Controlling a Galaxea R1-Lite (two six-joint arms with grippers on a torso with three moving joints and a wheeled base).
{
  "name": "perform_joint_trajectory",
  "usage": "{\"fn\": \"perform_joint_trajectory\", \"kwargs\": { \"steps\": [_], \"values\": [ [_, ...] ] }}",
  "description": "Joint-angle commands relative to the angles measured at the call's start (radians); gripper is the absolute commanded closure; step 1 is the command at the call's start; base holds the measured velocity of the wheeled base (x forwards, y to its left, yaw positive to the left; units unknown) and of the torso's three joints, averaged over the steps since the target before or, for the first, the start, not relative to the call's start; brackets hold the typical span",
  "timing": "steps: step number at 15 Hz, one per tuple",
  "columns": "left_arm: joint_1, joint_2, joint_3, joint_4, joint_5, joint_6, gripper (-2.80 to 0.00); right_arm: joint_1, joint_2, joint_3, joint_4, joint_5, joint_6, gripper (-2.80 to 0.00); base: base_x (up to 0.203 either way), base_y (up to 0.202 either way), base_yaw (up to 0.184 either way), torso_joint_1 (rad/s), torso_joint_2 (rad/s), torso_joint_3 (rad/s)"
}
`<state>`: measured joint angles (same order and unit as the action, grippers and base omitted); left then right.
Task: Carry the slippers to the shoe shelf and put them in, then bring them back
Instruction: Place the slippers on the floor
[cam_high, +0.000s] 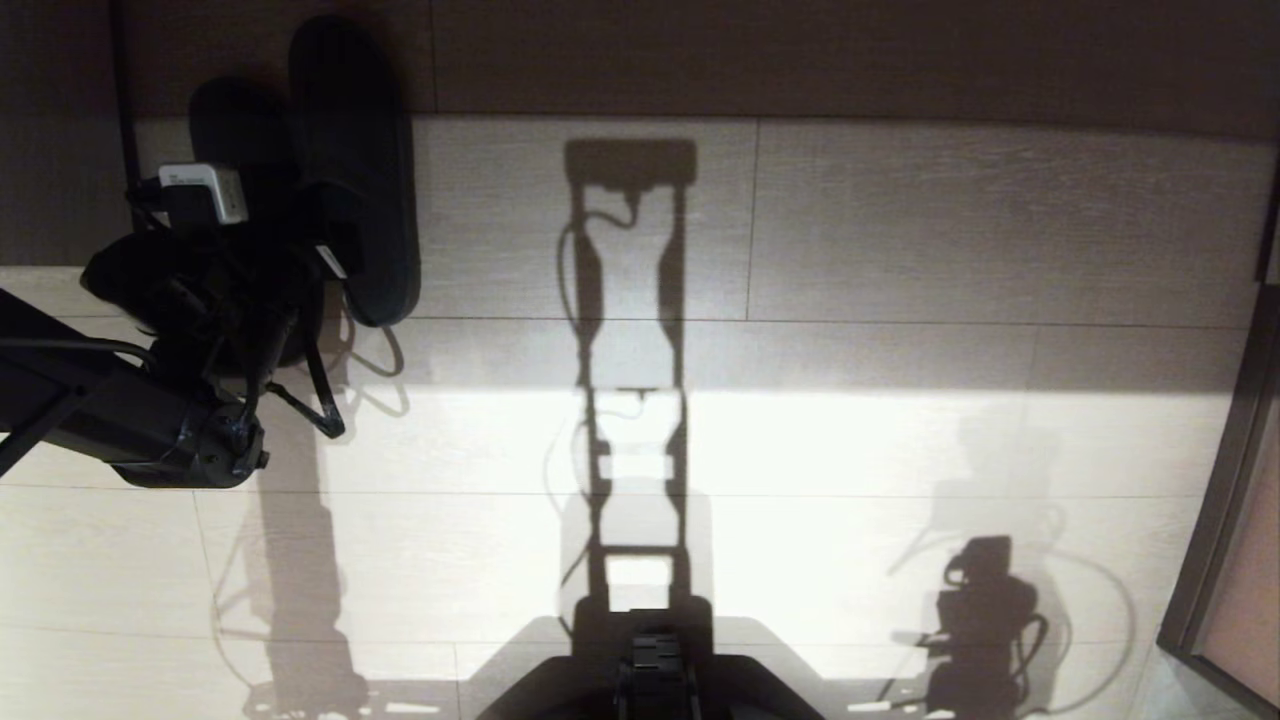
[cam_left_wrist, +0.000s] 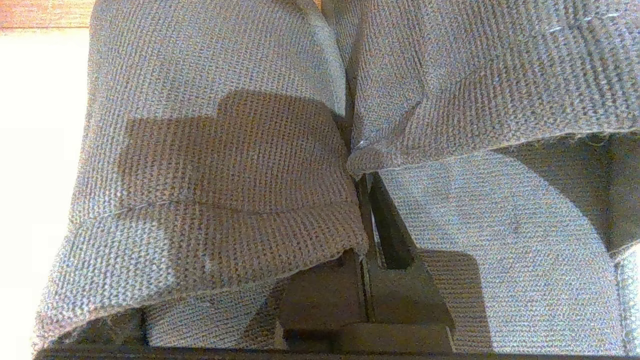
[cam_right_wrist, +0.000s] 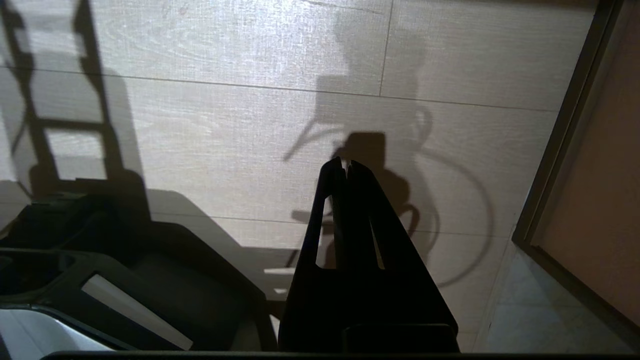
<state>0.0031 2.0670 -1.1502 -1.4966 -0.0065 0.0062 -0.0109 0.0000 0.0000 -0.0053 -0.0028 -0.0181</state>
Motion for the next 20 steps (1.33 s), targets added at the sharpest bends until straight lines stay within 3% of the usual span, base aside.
{"fn": "perform_joint_trajectory", "kwargs": {
  "steps": [1, 12, 13, 20],
  "values": [
    [0.000, 0.002, 0.000, -0.007, -0.001, 0.003, 0.00, 0.000, -0.040, 0.040, -0.001, 0.000, 0.000, 0.00, 0.000, 0.000, 0.000, 0.000, 0.00, 0.000],
    [0.000, -0.011, 0.026, -0.010, -0.003, 0.014, 0.00, 0.000, -0.040, 0.040, -0.001, 0.000, 0.000, 0.00, 0.000, 0.000, 0.000, 0.000, 0.00, 0.000],
    [0.000, -0.011, 0.026, -0.010, -0.003, 0.014, -2.80, 0.000, -0.040, 0.040, -0.001, 0.000, 0.000, 0.00, 0.000, 0.000, 0.000, 0.000, 0.00, 0.000],
    [0.000, -0.032, 0.079, -0.010, -0.007, 0.017, -2.80, 0.000, -0.040, 0.040, -0.001, 0.000, 0.000, 0.00, 0.000, 0.000, 0.000, 0.000, 0.00, 0.000]
  ]
}}
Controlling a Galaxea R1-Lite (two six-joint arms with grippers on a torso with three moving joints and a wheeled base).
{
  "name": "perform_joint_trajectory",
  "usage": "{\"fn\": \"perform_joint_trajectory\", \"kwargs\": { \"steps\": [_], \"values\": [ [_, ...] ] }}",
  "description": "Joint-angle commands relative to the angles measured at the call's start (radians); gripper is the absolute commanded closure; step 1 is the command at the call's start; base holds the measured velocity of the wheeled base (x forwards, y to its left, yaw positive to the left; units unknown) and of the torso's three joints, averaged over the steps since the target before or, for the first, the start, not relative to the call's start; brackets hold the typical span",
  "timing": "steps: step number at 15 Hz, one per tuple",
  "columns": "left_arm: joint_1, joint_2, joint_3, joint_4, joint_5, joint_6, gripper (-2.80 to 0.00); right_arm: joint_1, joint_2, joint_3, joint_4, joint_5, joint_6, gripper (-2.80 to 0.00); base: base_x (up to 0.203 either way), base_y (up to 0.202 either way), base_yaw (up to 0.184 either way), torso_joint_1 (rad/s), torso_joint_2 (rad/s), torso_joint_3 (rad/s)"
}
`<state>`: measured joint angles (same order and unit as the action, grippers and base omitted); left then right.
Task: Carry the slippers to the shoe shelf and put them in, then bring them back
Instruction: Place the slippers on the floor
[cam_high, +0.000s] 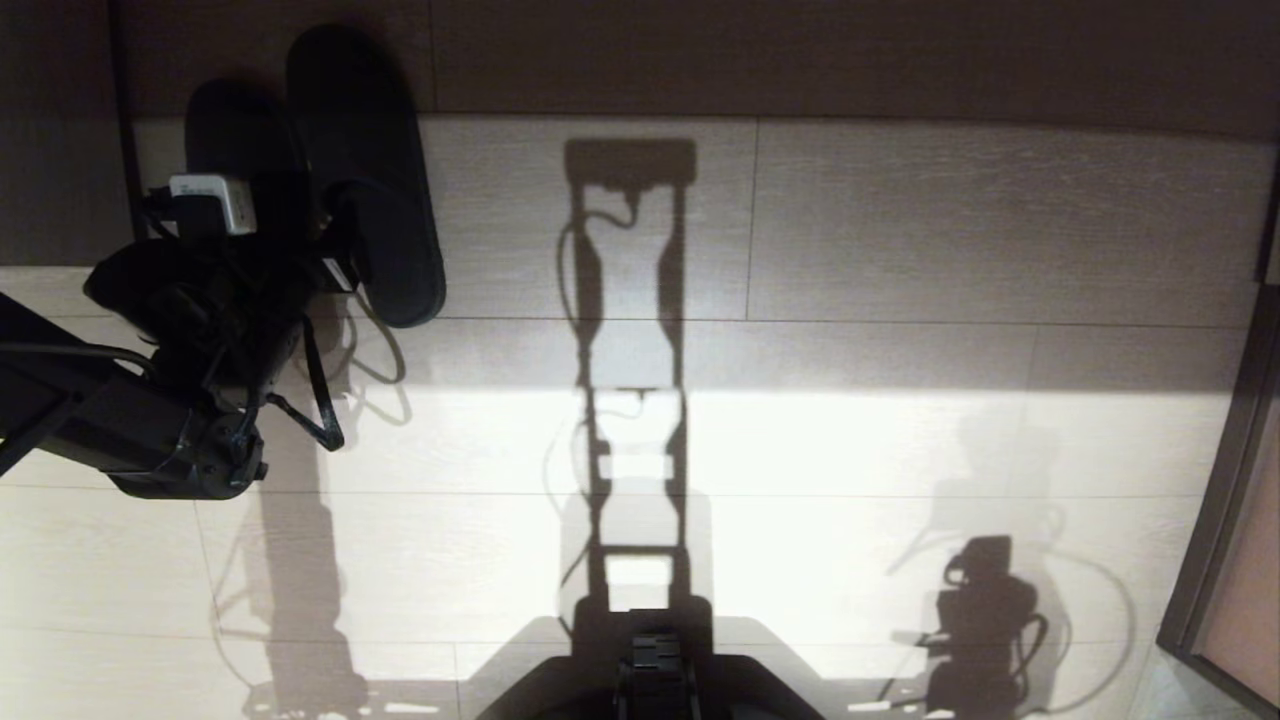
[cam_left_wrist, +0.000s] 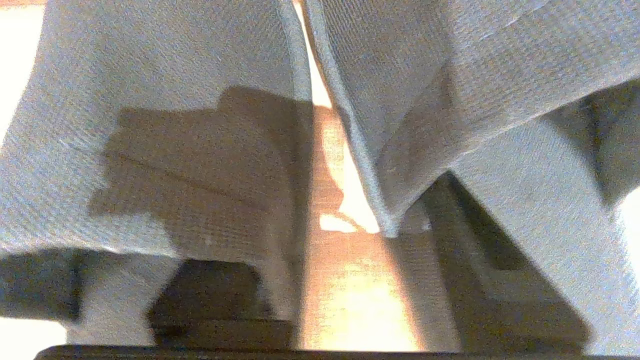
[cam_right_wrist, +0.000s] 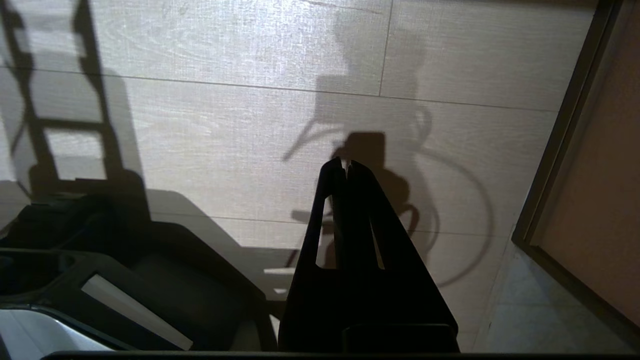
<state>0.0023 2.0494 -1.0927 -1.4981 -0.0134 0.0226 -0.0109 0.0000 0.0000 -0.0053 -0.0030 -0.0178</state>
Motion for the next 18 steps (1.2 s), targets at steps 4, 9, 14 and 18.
{"fn": "perform_joint_trajectory", "kwargs": {
  "steps": [4, 9, 14, 18],
  "values": [
    [0.001, -0.066, 0.115, 0.000, 0.001, 0.000, -2.80, 0.000, -0.040, 0.040, -0.001, 0.000, -0.001, 0.00, 0.000, 0.000, 0.000, 0.000, 0.00, 0.000],
    [0.001, -0.121, 0.152, 0.008, 0.003, 0.000, -2.80, 0.000, -0.040, 0.040, -0.001, 0.000, -0.001, 0.00, 0.000, 0.000, 0.000, 0.000, 0.00, 0.000],
    [0.001, -0.148, 0.180, 0.021, 0.004, 0.000, -2.80, 0.000, -0.040, 0.040, -0.001, 0.000, -0.001, 0.00, 0.000, 0.000, 0.000, 0.000, 0.00, 0.000],
    [-0.001, -0.187, 0.228, 0.069, -0.001, -0.004, -2.80, 0.000, -0.040, 0.040, -0.001, 0.000, -0.001, 0.00, 0.000, 0.000, 0.000, 0.000, 0.00, 0.000]
  ]
}}
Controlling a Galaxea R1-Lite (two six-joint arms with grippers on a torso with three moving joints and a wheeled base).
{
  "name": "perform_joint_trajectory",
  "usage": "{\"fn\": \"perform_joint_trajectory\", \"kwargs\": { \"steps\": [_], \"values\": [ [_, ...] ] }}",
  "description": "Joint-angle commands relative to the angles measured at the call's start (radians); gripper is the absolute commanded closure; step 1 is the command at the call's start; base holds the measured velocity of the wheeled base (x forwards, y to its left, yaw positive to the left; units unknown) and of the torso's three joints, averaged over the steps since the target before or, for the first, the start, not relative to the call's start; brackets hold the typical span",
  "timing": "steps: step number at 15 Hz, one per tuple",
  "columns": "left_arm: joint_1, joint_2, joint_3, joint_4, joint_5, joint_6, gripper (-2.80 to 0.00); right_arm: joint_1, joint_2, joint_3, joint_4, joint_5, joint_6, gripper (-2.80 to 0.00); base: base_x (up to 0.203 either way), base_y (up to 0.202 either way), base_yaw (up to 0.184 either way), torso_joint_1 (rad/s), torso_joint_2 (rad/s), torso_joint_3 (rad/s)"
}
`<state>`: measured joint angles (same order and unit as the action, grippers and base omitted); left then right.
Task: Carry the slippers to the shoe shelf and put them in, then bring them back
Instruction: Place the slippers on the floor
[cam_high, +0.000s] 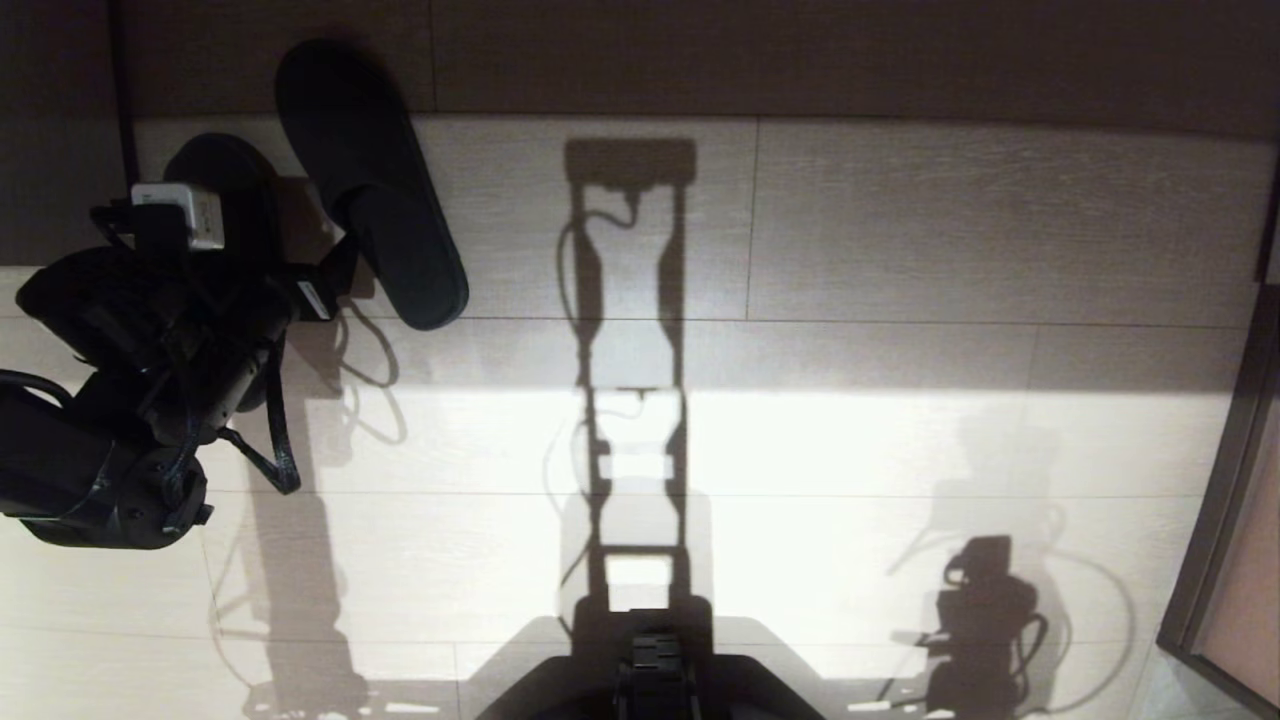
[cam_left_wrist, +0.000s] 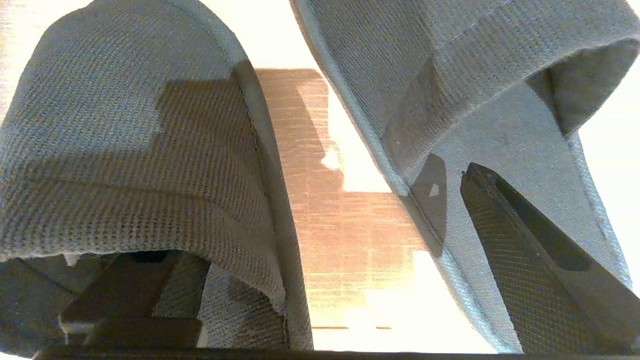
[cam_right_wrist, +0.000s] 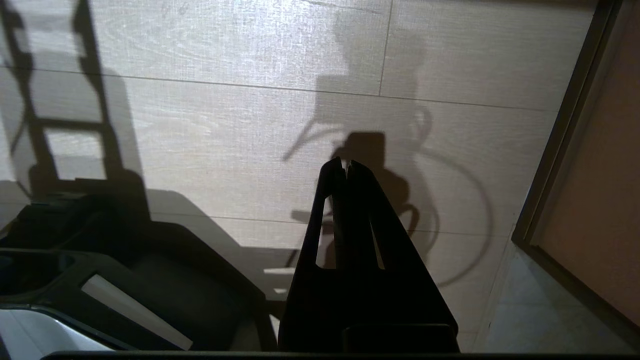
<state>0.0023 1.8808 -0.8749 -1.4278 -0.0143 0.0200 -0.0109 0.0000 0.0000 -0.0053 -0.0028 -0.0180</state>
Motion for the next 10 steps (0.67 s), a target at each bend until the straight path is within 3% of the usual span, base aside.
{"fn": "perform_joint_trajectory", "kwargs": {
  "steps": [1, 4, 10],
  "values": [
    [-0.005, -0.032, 0.028, 0.021, -0.001, -0.008, -2.80, 0.000, -0.040, 0.040, -0.001, 0.000, 0.000, 0.00, 0.000, 0.000, 0.000, 0.000, 0.00, 0.000],
    [-0.029, -0.072, 0.106, 0.074, -0.033, -0.049, -2.80, 0.000, -0.040, 0.040, -0.001, 0.000, 0.000, 0.00, 0.000, 0.000, 0.000, 0.000, 0.00, 0.000],
    [-0.035, -0.078, 0.128, 0.104, -0.064, -0.061, -2.80, 0.000, -0.040, 0.040, -0.001, 0.000, 0.000, 0.00, 0.000, 0.000, 0.000, 0.000, 0.00, 0.000]
  ]
}}
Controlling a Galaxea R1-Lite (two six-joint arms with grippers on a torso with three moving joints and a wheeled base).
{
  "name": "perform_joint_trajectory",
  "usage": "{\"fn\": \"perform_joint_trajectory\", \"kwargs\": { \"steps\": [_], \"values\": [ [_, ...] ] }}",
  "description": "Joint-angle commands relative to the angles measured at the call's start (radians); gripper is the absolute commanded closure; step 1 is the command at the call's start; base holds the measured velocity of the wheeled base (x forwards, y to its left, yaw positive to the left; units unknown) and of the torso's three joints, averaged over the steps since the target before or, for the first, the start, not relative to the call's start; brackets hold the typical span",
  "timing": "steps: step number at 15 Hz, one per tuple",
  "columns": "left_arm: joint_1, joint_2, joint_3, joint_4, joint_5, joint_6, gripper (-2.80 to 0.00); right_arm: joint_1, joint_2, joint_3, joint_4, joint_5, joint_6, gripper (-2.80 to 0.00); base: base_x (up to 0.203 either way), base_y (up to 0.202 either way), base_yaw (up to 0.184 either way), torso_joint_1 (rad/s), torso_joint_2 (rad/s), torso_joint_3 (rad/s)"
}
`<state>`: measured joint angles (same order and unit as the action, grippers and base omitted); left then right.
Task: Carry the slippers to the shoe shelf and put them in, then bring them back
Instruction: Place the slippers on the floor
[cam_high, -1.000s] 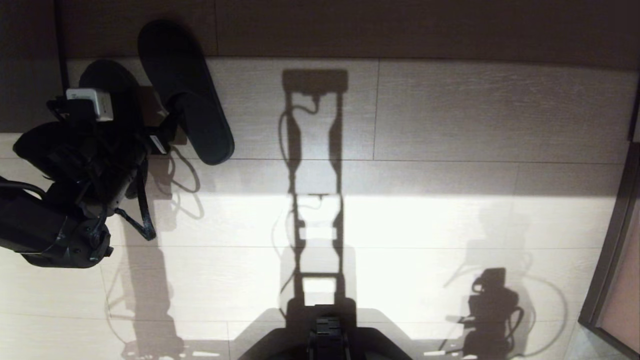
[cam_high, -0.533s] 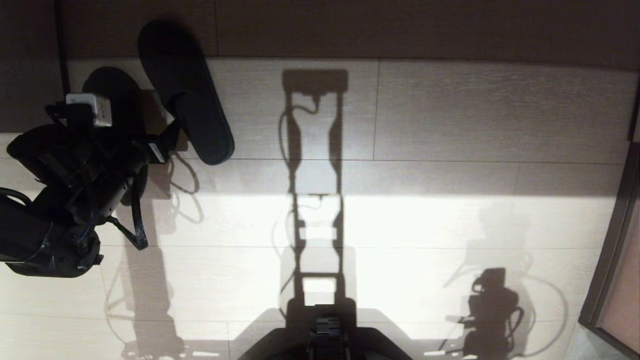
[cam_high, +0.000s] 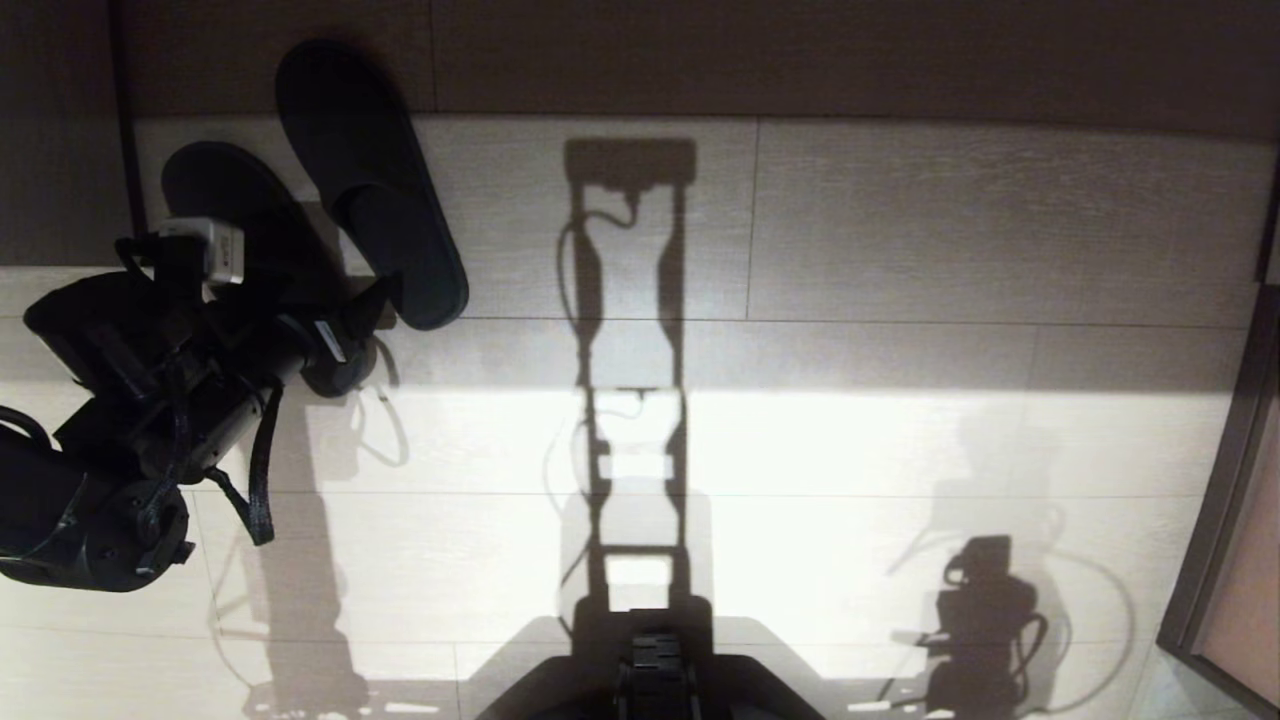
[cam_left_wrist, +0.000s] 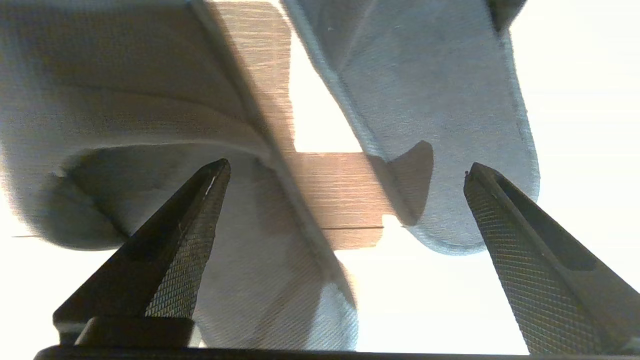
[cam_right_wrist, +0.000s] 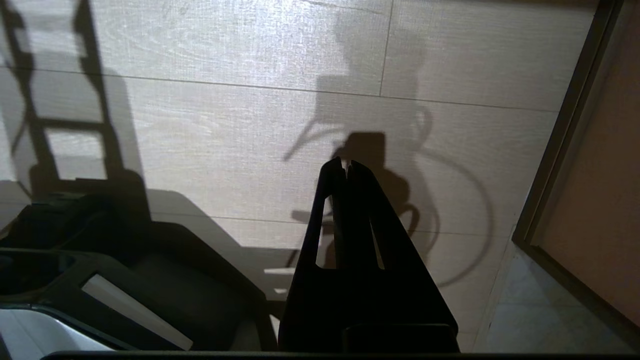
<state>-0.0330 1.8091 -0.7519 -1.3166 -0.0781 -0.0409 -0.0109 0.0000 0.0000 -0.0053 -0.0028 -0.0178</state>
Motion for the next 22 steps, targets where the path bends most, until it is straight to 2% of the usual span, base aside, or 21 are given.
{"fn": "perform_joint_trajectory", "kwargs": {
  "steps": [1, 3, 6, 10, 16, 17, 18, 22],
  "values": [
    [0.001, -0.019, 0.013, -0.003, 0.001, 0.000, -2.80, 0.000, -0.040, 0.040, -0.001, 0.000, -0.001, 0.00, 0.000, 0.000, 0.000, 0.000, 0.00, 0.000],
    [0.001, -0.043, 0.029, 0.002, 0.003, 0.001, -2.80, 0.000, -0.040, 0.040, -0.001, 0.000, -0.001, 0.00, 0.000, 0.000, 0.000, 0.000, 0.00, 0.000],
    [0.007, -0.122, 0.122, -0.002, 0.006, -0.008, -2.80, 0.000, -0.040, 0.040, -0.001, 0.000, -0.001, 0.00, 0.000, 0.000, 0.000, 0.000, 0.00, 0.000],
    [0.022, -0.211, 0.128, 0.025, 0.005, -0.014, -2.80, 0.000, -0.040, 0.040, -0.001, 0.000, -0.001, 0.00, 0.000, 0.000, 0.000, 0.000, 0.00, 0.000],
    [0.023, -0.365, 0.170, 0.127, 0.003, -0.014, -2.80, 0.000, -0.040, 0.040, -0.001, 0.000, -0.001, 0.00, 0.000, 0.000, 0.000, 0.000, 0.00, 0.000],
    [0.023, -0.396, 0.189, 0.136, 0.003, -0.014, -1.66, 0.000, -0.040, 0.040, 0.000, 0.000, -0.001, 0.00, 0.000, 0.000, 0.000, 0.000, 0.00, 0.000],
    [0.022, -0.421, 0.208, 0.142, 0.004, -0.014, 0.00, 0.000, -0.040, 0.040, -0.001, 0.000, -0.001, 0.00, 0.000, 0.000, 0.000, 0.000, 0.00, 0.000],
    [0.023, -0.561, 0.263, 0.249, 0.003, -0.009, 0.00, 0.000, -0.040, 0.040, -0.001, 0.000, -0.001, 0.00, 0.000, 0.000, 0.000, 0.000, 0.00, 0.000]
  ]
}}
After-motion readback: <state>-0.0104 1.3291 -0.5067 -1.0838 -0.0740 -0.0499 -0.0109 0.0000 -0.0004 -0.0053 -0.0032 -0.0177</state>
